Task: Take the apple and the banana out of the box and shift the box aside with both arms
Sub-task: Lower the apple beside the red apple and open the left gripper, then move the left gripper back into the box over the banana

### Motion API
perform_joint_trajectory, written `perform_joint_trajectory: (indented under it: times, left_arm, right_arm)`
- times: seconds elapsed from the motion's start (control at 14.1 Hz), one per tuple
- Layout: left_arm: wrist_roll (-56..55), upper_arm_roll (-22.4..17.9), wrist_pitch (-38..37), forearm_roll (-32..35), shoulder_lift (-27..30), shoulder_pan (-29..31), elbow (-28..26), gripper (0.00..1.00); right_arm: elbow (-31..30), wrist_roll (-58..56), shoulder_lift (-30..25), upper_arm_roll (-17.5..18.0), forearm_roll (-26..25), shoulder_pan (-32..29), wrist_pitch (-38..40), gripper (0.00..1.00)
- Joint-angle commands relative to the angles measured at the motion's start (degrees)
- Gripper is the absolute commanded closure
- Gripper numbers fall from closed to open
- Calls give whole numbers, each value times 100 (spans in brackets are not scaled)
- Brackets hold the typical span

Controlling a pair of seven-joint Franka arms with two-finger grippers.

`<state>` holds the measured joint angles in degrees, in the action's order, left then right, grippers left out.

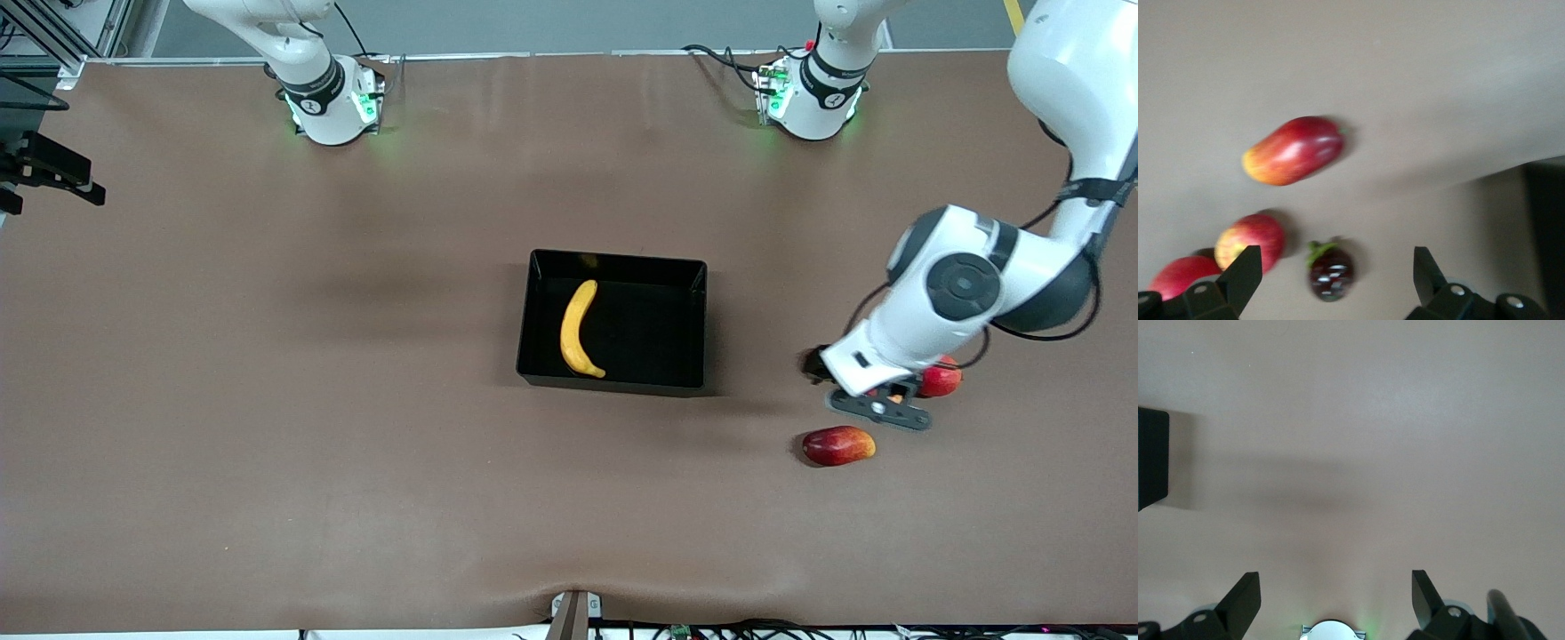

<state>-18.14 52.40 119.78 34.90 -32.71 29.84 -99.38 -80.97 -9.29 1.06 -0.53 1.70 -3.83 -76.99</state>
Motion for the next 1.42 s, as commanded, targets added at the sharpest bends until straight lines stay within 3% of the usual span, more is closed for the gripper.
perform_joint_trajectory:
  times: [0.0,0.57,0.71,1.06,1.35]
  left_arm:
    - [-811,253,-112,-62,19,-327,-64,0]
    - [-3264,95,-130,-62,-675,-2305,612,0]
    - [-3625,-211,-60,-71,-825,-2831,700,0]
    - [-4118,-1407,281,-79,-1334,-4397,1281,0]
    - [-4566,-1548,950,-62,-1668,-4679,1281,0]
  right_arm:
    - [-16,68,-35,35,-55,-39,26,0]
    - [-7,76,-27,35,-55,-48,26,0]
    - [-16,68,-27,35,-55,-56,26,0]
    - [-16,68,-27,35,-47,-48,26,0]
    - [-16,76,-27,35,-55,-48,26,0]
